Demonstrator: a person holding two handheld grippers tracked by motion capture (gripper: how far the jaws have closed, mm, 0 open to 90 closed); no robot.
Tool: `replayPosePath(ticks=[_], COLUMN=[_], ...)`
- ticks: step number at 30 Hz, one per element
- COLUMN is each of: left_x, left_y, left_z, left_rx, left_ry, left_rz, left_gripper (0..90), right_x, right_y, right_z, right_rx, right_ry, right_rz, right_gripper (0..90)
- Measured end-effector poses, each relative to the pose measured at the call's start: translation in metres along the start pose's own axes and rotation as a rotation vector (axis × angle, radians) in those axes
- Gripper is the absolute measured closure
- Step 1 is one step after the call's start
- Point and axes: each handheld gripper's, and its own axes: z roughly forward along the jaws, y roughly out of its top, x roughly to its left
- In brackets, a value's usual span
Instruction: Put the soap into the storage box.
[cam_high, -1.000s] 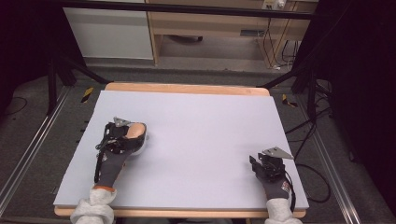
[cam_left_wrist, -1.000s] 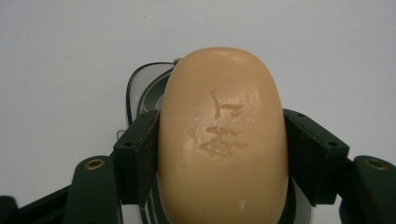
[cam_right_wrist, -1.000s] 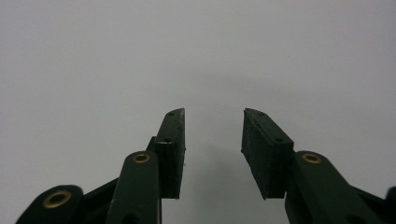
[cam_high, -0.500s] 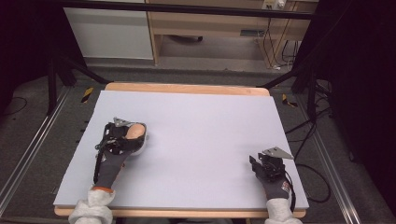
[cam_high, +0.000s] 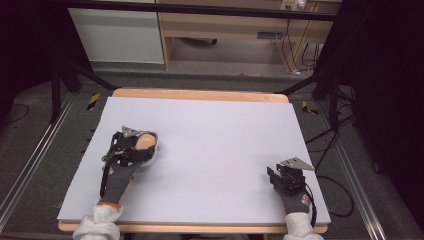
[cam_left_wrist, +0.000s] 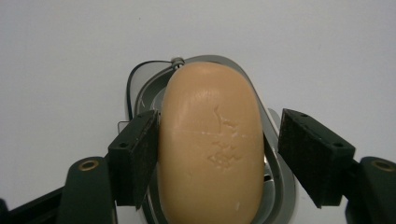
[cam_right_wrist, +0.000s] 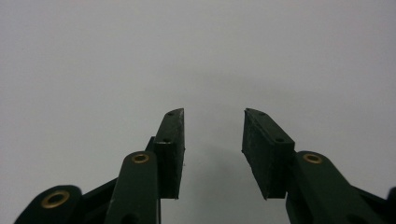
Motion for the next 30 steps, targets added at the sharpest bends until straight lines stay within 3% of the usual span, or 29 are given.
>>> replayPosePath(ticks=[11, 17, 22, 30], left_x=[0.0, 0.003, 0.012, 0.022], left_y=[0.004, -0.001, -0.012, -0.034], left_z=[-0.015, -0.031, -0.049, -0.062], left_rx=[-0.049, -0.095, -0.142, -0.147], left_ry=[-0.01, -0.062, -0.075, -0.053], left_rz=[0.006, 0.013, 0.017, 0.023], left_gripper=[28.3, 28.1, 25.6, 21.4], right_x=[0.0, -0.001, -0.002, -0.004], right_y=[0.0, 0.0, 0.0, -0.002], right_z=[0.0, -0.001, -0.004, -0.005], right_rx=[-0.003, -0.006, -0.021, -0.022], right_ry=[-0.002, -0.004, -0.001, -0.016], right_rz=[-0.004, 0.002, 0.015, 0.017], right_gripper=[59.0, 57.6, 53.8, 46.5])
